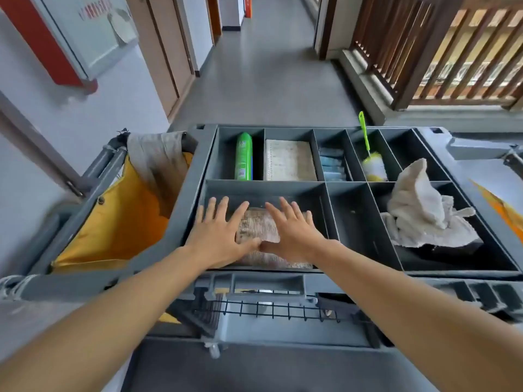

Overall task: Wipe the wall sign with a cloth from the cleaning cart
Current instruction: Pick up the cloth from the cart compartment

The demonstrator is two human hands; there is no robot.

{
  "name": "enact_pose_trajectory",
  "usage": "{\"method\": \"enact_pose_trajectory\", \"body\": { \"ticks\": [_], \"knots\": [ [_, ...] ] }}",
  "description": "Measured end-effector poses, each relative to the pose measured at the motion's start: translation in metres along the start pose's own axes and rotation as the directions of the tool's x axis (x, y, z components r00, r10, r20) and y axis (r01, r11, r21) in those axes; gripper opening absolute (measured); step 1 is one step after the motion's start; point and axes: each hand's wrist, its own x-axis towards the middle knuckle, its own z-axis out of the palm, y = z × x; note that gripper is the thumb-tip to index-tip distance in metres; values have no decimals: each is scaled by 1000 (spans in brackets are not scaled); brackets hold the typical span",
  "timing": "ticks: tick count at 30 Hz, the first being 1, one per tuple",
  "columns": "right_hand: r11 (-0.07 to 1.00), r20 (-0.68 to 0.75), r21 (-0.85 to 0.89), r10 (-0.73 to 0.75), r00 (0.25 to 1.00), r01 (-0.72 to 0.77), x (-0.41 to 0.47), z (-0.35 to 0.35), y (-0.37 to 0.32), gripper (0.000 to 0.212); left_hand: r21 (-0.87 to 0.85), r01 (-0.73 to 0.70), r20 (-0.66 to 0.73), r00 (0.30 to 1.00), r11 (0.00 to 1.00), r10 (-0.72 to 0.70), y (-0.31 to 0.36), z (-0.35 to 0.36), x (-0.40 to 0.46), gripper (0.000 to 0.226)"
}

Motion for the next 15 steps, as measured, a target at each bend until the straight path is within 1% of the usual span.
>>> {"method": "enact_pose_trajectory", "body": {
  "ticks": [1, 6, 9, 11, 15],
  "knots": [
    [1000, 12, -17, -8, 1000, 9, -1, 3, 2, 106, -10, -4, 24, 1000, 1000, 4, 1, 3, -1, 102],
    [999, 7, -41, -25, 1000, 26, 1, 17, 9, 106, -71, 8, -34, 999, 997, -11, 0, 11, -2, 103],
    [999, 2, -47, -26, 1000, 26, 3, 21, 11, 108, -111, 15, -52, 998, 994, -21, 0, 13, -5, 98],
    [998, 7, -55, -27, 1000, 28, 3, 22, 10, 104, -112, 11, -37, 999, 994, -15, 1, 13, -5, 97],
    [996, 8, -81, -37, 999, 38, 4, 22, 10, 95, -147, -27, 41, 999, 989, 33, 2, 13, -5, 91]
  ]
}}
